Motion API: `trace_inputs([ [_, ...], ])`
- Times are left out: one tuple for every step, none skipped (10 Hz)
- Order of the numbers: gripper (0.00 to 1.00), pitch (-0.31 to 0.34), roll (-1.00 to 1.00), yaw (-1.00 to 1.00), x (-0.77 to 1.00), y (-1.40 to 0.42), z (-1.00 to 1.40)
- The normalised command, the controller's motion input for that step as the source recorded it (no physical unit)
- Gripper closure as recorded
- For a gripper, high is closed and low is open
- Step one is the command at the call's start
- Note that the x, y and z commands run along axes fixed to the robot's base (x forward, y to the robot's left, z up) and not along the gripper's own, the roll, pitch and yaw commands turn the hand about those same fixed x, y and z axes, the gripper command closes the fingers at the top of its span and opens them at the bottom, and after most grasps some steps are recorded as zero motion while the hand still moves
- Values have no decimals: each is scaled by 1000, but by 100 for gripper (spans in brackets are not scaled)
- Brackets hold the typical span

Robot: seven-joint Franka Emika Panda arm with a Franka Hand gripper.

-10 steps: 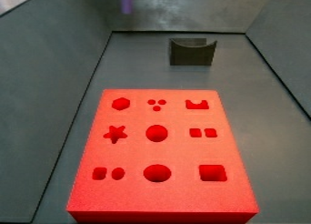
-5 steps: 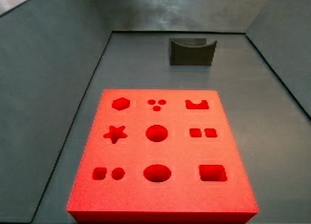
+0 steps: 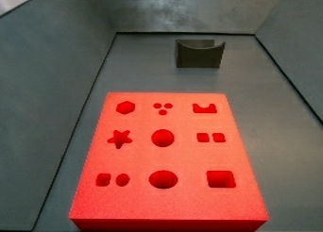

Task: Pick up the round object. Move up. Move to above the board. Insert the round object.
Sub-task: Move to above the board.

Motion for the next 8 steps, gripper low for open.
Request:
trace_inputs([
  [100,-97,37,7,200,-1000,57],
  [100,-49,1,3,200,-1000,56],
  [100,-39,-20,2,200,-1000,57],
  [100,-14,-4,8,200,-1000,58],
  [100,0,-15,6,202,-1000,58],
  [100,15,-8,3,209,-1000,59],
  [100,25,-18,3,214,-1000,58],
  [100,47,-7,-2,227,-1000,58],
])
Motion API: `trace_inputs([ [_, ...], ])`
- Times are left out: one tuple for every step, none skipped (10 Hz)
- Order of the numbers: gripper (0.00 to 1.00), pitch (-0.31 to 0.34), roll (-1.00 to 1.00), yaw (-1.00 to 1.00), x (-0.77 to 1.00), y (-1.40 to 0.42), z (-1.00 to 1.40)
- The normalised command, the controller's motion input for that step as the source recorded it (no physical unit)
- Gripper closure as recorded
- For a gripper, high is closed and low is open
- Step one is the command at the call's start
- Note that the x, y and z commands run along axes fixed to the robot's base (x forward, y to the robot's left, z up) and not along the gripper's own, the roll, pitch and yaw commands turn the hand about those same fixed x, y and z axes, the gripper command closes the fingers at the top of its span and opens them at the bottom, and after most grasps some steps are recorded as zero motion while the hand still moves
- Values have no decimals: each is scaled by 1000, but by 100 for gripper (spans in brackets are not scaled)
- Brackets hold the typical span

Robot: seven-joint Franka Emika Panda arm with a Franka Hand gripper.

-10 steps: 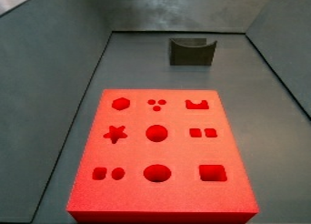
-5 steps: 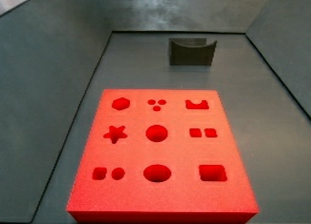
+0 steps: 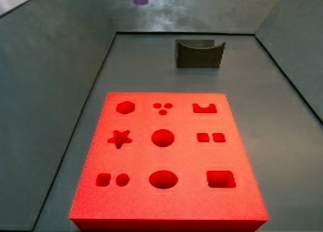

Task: Pick up the round object. Move up. Move to above the board. Insert the round object.
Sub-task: Move to above the board, then insert the round object.

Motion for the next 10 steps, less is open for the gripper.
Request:
trace_inputs([
  [100,56,-7,9,232,-1000,58],
  [100,72,-3,5,242,-1000,61],
  [100,84,-1,7,252,-1000,63],
  [100,100,4,1,267,-1000,66],
  [100,109,-2,10,278,-1000,69],
  [100,125,4,5,303,-1000,76],
  [100,124,6,3,316,-1000,84],
  [100,130,21,12,232,-628,57],
  [100,126,36,8,143,-248,32],
  [100,-30,0,0,0,0,-20],
])
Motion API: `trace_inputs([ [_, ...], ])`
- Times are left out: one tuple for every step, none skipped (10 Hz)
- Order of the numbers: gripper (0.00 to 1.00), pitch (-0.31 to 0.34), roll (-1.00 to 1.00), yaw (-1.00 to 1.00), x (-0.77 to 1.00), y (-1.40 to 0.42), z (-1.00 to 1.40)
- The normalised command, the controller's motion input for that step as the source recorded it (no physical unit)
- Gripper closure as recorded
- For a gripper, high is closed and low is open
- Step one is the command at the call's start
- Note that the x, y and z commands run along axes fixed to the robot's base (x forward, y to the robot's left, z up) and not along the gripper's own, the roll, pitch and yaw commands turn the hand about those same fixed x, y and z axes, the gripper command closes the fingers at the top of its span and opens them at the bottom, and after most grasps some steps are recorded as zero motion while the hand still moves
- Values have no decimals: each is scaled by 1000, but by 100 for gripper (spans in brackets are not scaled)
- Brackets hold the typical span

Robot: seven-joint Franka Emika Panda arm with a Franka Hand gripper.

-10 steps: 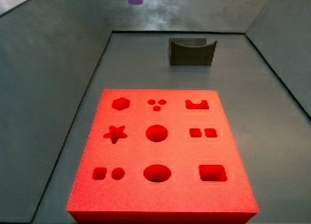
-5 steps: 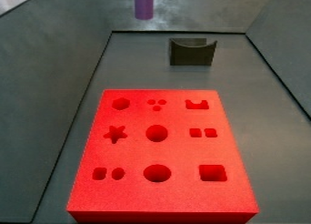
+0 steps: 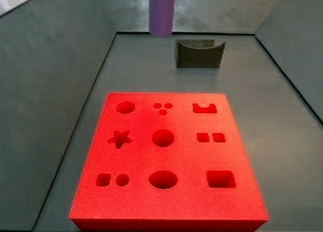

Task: Pick up the round object. Move up. Move to above the board. Insert the round object.
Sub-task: Insert the round object.

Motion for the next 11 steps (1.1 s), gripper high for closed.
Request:
trace_inputs([
  [100,0,0,0,0,0,-17],
  [100,-221,181,0,0,-474,-631],
  [100,-91,183,0,69,-400,-923],
  [100,-51,110,0,40,-457,-1000],
  [100,-71,99,0,14,-483,-1000],
  [100,-77,123,0,40,-451,-1000],
  [100,-154,87,0,166,-494,-963],
  [100,-161,96,-20,191,-500,-946],
  [100,-150,106,0,163,-434,-934],
  [100,-210,100,0,0,-329,-843],
  [100,-203,53,-23,0,-89,-734],
])
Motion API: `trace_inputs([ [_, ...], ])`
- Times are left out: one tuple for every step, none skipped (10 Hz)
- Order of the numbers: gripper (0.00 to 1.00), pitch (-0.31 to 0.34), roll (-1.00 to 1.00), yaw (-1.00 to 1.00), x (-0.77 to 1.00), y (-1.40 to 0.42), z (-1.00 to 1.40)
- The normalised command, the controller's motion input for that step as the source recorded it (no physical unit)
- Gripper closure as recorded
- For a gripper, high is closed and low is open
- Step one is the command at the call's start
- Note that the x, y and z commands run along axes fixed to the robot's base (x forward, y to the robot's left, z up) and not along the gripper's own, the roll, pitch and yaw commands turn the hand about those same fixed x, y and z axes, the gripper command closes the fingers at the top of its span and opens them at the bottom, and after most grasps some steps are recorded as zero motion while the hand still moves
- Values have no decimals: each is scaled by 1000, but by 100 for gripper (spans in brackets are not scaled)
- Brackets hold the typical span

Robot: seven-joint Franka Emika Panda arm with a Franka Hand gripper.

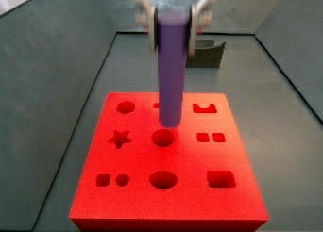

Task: Pick up the round object. Move up. Move to above the board. Insert the round object.
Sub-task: Insert the round object.

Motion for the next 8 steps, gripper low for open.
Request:
trace_inputs([
  [100,-189,17,-26,0,-49,-620],
  [100,-96,0,-60,0,0,-437],
  [100,-120,0,-83,-74,-111,-369],
  [100,-54,0,-117,-97,-80,-106],
  [100,-50,0,-100,-294,-129,0],
  [100,-34,30,-80,-326,-177,-11],
  [100,0,56,-69,-291,-217,0],
  [100,-3,3,-43,-3,-106,-174],
])
